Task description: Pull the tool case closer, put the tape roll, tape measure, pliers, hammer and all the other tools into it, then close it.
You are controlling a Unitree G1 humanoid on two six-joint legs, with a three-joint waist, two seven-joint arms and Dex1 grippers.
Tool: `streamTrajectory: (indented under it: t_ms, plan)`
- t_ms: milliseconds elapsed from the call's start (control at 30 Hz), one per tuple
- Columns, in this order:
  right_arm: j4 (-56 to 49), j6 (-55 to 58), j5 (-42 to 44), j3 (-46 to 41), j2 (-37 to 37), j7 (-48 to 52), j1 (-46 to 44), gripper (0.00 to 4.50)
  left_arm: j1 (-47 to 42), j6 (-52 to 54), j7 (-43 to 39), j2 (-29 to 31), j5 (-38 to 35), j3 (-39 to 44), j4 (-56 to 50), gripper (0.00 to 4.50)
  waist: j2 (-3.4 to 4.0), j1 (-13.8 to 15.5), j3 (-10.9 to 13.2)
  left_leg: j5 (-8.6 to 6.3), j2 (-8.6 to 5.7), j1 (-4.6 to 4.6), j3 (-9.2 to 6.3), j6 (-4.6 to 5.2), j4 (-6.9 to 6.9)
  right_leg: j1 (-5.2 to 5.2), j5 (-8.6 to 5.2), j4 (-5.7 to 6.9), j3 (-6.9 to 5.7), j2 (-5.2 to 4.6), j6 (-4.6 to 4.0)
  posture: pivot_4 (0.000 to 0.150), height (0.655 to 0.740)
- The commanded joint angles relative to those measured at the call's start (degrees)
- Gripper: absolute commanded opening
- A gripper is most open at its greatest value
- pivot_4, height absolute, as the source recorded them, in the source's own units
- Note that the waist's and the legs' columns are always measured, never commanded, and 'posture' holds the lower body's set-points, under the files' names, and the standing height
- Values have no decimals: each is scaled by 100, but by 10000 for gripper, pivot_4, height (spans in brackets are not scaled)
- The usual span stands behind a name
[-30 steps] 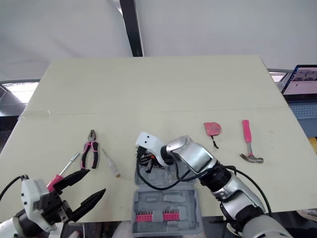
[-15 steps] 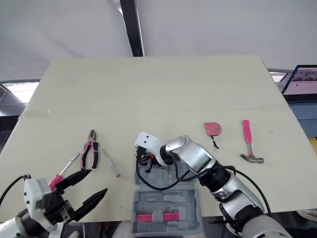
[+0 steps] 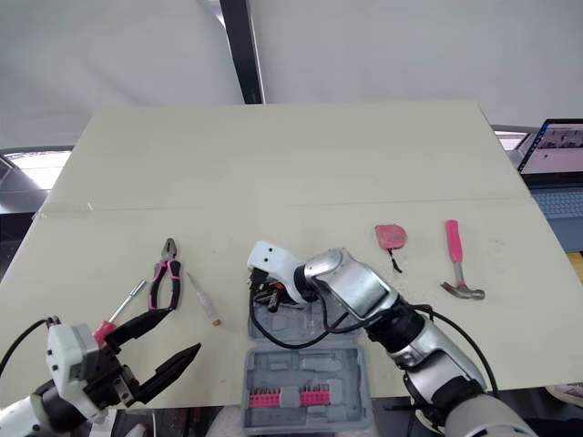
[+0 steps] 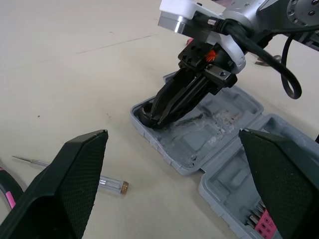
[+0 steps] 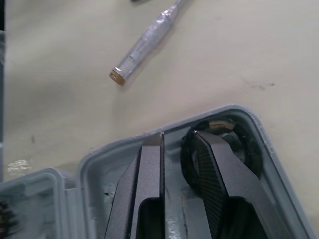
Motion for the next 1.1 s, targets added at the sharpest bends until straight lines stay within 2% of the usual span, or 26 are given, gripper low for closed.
streamTrajectory:
  t_ms: [33,233,533,1100]
  plan:
    - [-511,142,338,-397,-64,132,17,10019,33,-17,20,18,-72,-12,-259,45000,0,2,0,0,0,0,0,0,0,0,0,0,0,0,0,1500,7400]
    - [-486,-229,370,-650,-102,18,317,10019,11,9,39,15,-74,-51,-274,45000,0,2,0,0,0,1,0,0,-2,0,0,-1,0,0,0,1500,7400]
    - [-79,-1093,255,-819,260,-188,767,10019,-42,92,29,54,-138,-26,-280,45000,0,-5,0,0,1,1,2,0,-2,-1,0,0,2,1,0,1500,7400]
    - [968,-1948,-128,-780,551,-125,753,10019,139,91,3,-1,-172,122,-292,45000,0,-7,0,1,0,1,2,-1,-2,-2,0,0,3,1,0,1500,7400]
